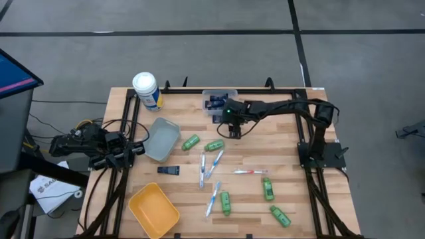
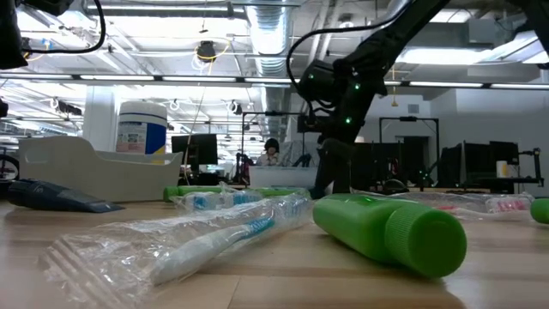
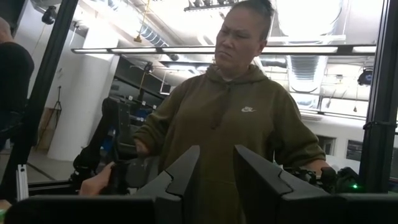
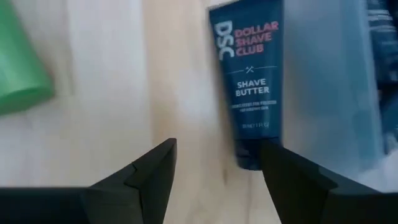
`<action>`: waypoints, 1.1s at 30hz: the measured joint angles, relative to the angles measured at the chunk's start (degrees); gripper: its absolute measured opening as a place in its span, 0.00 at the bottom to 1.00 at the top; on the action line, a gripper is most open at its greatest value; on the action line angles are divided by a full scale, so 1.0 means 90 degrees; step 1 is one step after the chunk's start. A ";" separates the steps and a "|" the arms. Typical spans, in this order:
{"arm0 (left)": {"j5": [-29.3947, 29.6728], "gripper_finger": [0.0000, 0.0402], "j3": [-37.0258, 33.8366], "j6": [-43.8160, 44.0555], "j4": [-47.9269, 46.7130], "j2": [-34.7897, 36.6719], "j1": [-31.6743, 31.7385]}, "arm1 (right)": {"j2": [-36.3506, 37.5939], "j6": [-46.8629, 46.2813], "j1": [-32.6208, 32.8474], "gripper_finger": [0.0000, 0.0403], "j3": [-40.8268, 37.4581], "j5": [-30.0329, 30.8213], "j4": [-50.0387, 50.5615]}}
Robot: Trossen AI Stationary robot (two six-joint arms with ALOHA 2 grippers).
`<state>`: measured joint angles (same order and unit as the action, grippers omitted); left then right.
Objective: Pick & Place Travel size toiletries
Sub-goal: Put the blue shave cream into the transparent bin
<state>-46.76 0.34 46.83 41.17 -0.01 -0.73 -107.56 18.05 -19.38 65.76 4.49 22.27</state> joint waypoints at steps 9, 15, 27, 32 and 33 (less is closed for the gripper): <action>0.0000 0.23 0.0000 0.0000 0.0000 0.0002 0.0000 | 0.0048 -0.0016 0.0552 0.54 0.0627 -0.0262 0.1304; 0.0000 0.23 0.0000 0.0000 0.0002 0.0002 0.0000 | 0.0052 0.0034 0.0536 0.52 0.0937 0.0455 0.1251; 0.0000 0.23 0.0000 0.0000 0.0002 0.0001 0.0000 | 0.0050 0.0519 -0.0032 0.45 0.0886 0.0513 0.0899; 0.0000 0.23 0.0000 0.0000 0.0001 0.0000 0.0000 | 0.0048 0.0558 -0.0122 0.44 0.0886 0.0328 0.0878; 0.0000 0.23 0.0000 0.0000 0.0002 0.0000 0.0000 | 0.0048 0.0561 -0.0117 0.43 0.0886 0.0264 0.0878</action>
<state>-46.76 0.34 46.83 41.19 -0.01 -0.73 -107.13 23.09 -20.43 73.73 6.86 30.17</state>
